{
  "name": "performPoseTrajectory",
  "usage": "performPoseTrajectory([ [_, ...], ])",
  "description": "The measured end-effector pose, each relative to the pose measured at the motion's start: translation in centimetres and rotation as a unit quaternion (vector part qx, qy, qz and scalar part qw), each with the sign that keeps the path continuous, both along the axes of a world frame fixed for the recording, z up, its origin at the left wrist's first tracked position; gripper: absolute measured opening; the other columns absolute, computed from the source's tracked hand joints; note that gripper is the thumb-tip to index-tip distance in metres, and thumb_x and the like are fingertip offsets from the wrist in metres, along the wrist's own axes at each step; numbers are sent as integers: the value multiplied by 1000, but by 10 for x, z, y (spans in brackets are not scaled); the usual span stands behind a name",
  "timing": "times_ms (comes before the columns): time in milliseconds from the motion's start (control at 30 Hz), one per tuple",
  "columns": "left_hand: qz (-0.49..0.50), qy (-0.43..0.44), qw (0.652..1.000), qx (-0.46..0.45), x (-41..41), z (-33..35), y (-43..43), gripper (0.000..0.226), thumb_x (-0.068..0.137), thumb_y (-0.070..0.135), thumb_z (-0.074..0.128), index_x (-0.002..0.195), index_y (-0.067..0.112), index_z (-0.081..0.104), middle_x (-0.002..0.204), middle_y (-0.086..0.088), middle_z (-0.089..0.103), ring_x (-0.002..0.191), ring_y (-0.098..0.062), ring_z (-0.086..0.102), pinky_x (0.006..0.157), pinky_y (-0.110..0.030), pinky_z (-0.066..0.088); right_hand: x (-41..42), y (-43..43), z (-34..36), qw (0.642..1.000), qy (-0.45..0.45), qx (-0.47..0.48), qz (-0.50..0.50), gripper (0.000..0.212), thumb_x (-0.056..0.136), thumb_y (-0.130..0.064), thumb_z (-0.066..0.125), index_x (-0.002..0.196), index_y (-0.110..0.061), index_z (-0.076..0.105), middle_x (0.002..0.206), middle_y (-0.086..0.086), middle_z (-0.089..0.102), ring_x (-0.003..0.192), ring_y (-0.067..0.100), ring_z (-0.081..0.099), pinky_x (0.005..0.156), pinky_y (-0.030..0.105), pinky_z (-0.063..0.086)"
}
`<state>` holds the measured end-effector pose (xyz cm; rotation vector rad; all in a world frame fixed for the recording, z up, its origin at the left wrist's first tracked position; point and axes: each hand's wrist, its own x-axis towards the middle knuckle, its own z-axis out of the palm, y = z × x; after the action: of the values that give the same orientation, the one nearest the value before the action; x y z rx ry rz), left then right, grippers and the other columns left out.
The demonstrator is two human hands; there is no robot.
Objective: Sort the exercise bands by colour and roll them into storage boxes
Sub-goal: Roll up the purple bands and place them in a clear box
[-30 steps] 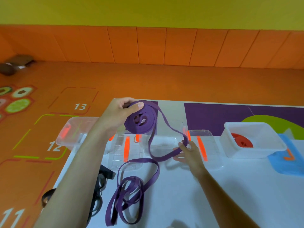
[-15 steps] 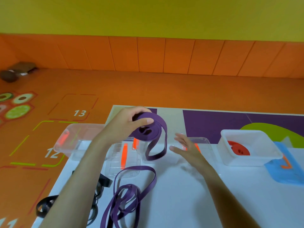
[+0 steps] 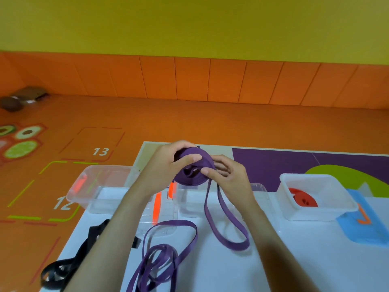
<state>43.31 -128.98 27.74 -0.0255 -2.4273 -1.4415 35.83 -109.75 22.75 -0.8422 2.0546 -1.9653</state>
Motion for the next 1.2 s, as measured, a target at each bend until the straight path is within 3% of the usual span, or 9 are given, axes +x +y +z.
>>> performPoseTrajectory([
  [167, 12, -19, 993, 119, 8, -2, 4, 14, 99, 20, 72, 113, 18, 74, 106, 5, 79, 100, -15, 74, 87, -30, 59, -10, 12, 9, 999, -12, -3, 45, 20, 84, -13, 83, 103, -12, 78, 96, 3, 81, 93, 22, 78, 83, 29, 60],
  [333, -74, -154, 984, -48, 12, 13, -11, 25, 84, 27, 89, 106, 21, 79, 97, 9, 81, 92, -12, 77, 91, -38, 62, -16, 19, 18, 988, 19, 112, 101, 24, 80, -17, 89, 102, -16, 80, 95, -4, 81, 90, 15, 78, 83, 27, 60],
  [400, -85, -175, 979, -55, 11, 18, -15, 25, 81, 26, 91, 104, 21, 82, 94, 8, 82, 90, -12, 78, 88, -36, 63, -15, 18, 18, 984, 20, 133, 118, 26, 80, -19, 90, 104, -18, 80, 97, -5, 81, 93, 15, 78, 89, 30, 61],
  [567, -37, -100, 986, 130, 16, -2, -13, 29, 82, 10, 89, 109, 7, 78, 100, -8, 82, 94, -27, 79, 86, -40, 63, -10, 21, 6, 994, -41, 67, 75, 17, 84, -12, 84, 100, -8, 79, 93, 3, 81, 87, 16, 77, 79, 24, 59],
  [767, -92, -168, 981, -35, 14, 9, -17, 27, 85, 26, 89, 108, 19, 79, 99, 8, 81, 93, -10, 77, 87, -26, 61, -12, 18, 15, 981, -7, 146, 128, 13, 83, -15, 88, 92, -18, 80, 86, -2, 80, 80, 11, 76, 72, 20, 55],
  [867, -80, -149, 986, 12, 12, 10, -17, 21, 86, 20, 88, 106, 16, 83, 96, 2, 83, 91, -18, 79, 86, -32, 64, -11, 16, 16, 984, -23, 118, 131, 17, 83, -15, 86, 98, -17, 80, 92, 0, 81, 87, 15, 78, 75, 22, 58],
  [967, -52, -106, 981, 154, 16, -6, -12, 25, 89, 11, 83, 114, 8, 79, 105, -11, 81, 100, -31, 78, 90, -42, 64, -6, 18, 10, 994, -59, 33, 83, 23, 77, -18, 84, 99, -12, 80, 88, -1, 80, 82, 12, 75, 74, 19, 55],
  [1033, -56, -98, 974, 194, 18, -15, -11, 25, 91, 9, 80, 115, 5, 75, 107, -14, 80, 99, -30, 77, 86, -39, 63, -5, 21, 8, 996, -53, 20, 69, 21, 77, -17, 84, 97, -10, 80, 86, 0, 80, 81, 12, 74, 73, 19, 54],
  [1200, -82, -142, 982, 92, 18, -6, -14, 25, 86, 21, 87, 109, 17, 80, 100, 1, 82, 94, -15, 78, 82, -25, 60, -8, 21, 15, 983, -9, 137, 119, 12, 79, -18, 89, 88, -22, 82, 78, -2, 78, 72, 8, 70, 68, 19, 51],
])
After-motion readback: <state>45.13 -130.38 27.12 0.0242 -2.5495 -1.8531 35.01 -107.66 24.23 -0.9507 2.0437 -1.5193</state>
